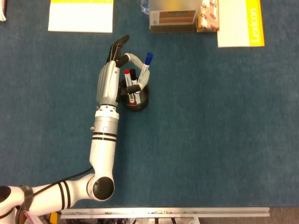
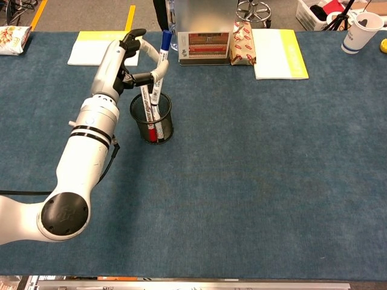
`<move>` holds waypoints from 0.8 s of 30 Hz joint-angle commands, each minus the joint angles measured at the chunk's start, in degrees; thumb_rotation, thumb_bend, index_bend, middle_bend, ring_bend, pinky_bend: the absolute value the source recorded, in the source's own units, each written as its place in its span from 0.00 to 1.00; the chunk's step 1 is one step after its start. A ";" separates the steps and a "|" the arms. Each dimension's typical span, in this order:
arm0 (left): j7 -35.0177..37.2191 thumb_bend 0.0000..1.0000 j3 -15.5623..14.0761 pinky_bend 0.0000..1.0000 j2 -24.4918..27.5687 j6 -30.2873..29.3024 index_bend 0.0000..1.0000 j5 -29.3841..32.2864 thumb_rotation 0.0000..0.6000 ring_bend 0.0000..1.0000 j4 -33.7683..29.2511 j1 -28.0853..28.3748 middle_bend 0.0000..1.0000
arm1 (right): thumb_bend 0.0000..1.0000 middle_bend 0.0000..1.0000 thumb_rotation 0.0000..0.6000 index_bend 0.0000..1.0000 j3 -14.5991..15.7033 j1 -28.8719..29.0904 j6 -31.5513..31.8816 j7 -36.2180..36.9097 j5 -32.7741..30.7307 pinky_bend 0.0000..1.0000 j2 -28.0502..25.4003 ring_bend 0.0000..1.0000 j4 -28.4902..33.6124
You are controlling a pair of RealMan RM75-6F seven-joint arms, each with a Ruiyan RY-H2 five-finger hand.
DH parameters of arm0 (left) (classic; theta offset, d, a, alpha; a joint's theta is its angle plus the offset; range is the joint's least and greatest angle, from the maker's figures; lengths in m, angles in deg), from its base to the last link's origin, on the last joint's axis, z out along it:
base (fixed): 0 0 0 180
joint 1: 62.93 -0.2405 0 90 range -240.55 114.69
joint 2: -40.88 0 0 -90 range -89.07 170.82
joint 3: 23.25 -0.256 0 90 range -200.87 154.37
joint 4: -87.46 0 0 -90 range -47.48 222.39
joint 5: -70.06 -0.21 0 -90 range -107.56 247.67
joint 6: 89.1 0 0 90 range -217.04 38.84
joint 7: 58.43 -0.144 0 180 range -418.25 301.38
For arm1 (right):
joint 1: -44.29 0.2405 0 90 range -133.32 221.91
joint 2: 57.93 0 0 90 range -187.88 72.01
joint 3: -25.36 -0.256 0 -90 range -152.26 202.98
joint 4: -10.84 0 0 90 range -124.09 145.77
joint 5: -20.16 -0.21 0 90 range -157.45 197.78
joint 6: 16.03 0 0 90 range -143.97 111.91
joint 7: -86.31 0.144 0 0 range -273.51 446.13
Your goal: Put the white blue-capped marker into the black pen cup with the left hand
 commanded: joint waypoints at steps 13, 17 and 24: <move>-0.04 0.35 -0.15 0.10 0.38 0.29 0.48 0.14 0.85 0.00 -0.41 -0.43 0.08 | 0.00 0.25 1.00 0.30 0.00 0.02 -0.07 -0.16 -0.03 0.38 0.03 0.22 0.05; 0.11 0.35 -0.12 0.10 0.39 0.37 0.47 0.13 0.84 0.00 -0.47 -0.51 0.08 | 0.00 0.25 1.00 0.30 0.00 0.02 -0.09 -0.12 -0.06 0.38 0.01 0.22 0.04; -0.07 0.35 -0.11 0.10 0.49 0.73 0.46 0.47 0.84 0.00 -0.44 -0.56 0.08 | 0.00 0.25 1.00 0.30 0.00 0.07 -0.23 -0.21 -0.11 0.38 0.05 0.22 0.05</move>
